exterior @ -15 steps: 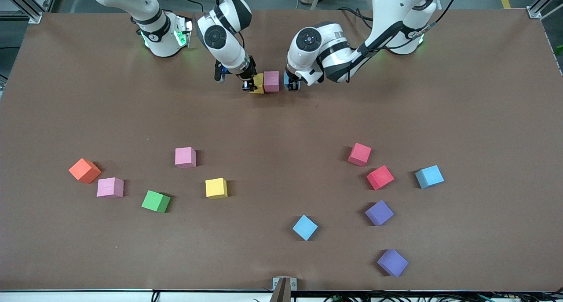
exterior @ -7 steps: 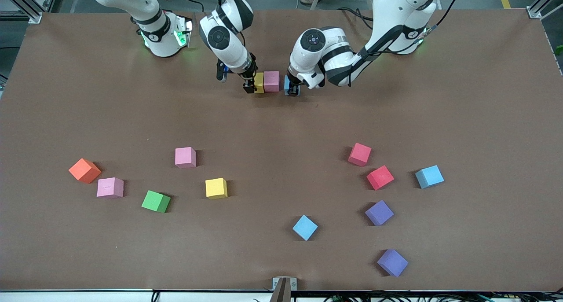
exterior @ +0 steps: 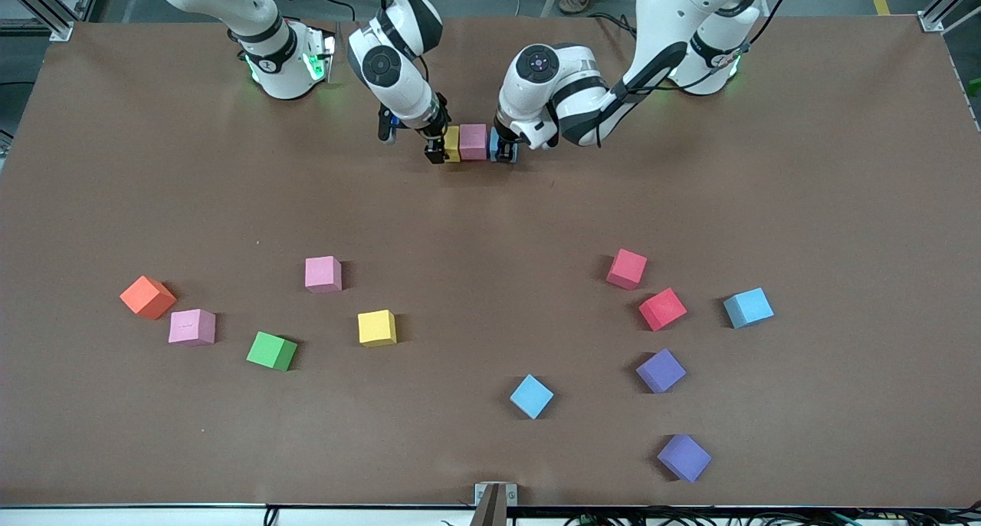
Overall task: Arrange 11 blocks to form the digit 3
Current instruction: 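Place the blue block beside the pink block while the right gripper releases the yellow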
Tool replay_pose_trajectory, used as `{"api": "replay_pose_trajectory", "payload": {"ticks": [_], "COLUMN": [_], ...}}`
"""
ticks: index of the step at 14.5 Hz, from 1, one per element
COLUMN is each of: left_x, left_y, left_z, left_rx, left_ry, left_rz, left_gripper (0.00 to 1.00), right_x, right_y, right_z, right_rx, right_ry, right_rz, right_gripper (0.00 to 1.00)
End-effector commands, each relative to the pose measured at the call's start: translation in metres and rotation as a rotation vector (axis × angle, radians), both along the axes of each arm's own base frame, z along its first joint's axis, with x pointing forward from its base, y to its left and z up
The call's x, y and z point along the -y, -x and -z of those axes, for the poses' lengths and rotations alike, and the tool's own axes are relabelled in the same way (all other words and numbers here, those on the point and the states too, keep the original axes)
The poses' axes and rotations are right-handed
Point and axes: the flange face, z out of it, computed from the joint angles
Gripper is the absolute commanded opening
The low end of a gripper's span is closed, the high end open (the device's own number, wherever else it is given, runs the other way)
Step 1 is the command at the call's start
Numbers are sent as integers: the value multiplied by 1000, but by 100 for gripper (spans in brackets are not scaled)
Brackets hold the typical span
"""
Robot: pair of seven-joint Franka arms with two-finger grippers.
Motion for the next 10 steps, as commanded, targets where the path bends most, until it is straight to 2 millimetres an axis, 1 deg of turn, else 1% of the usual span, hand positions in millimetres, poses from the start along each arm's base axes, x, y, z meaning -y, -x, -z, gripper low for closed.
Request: {"api": "replay_pose_trajectory", "payload": {"ticks": [1, 4, 6, 7, 10], "left_x": [5, 6, 8, 9, 9], "left_y": [8, 8, 6, 7, 8], "left_z": [-3, 1, 7, 10, 10], "left_rx": [7, 0, 16, 20, 21], "left_ry": [-13, -15, -28, -34, -33], "left_rz": [-136, -147, -155, -158, -158], "left_gripper": [22, 22, 22, 22, 22], "right_x": [12, 14, 17, 22, 39], "right_y": [-12, -25, -37, -48, -100], "right_z": [-23, -41, -60, -69, -99], "right_rx": [-1, -15, -18, -23, 9], "right_ry": [-15, -26, -40, -36, 44], "right_rz": [26, 30, 14, -1, -109], "right_gripper": [100, 100, 100, 100, 100]}}
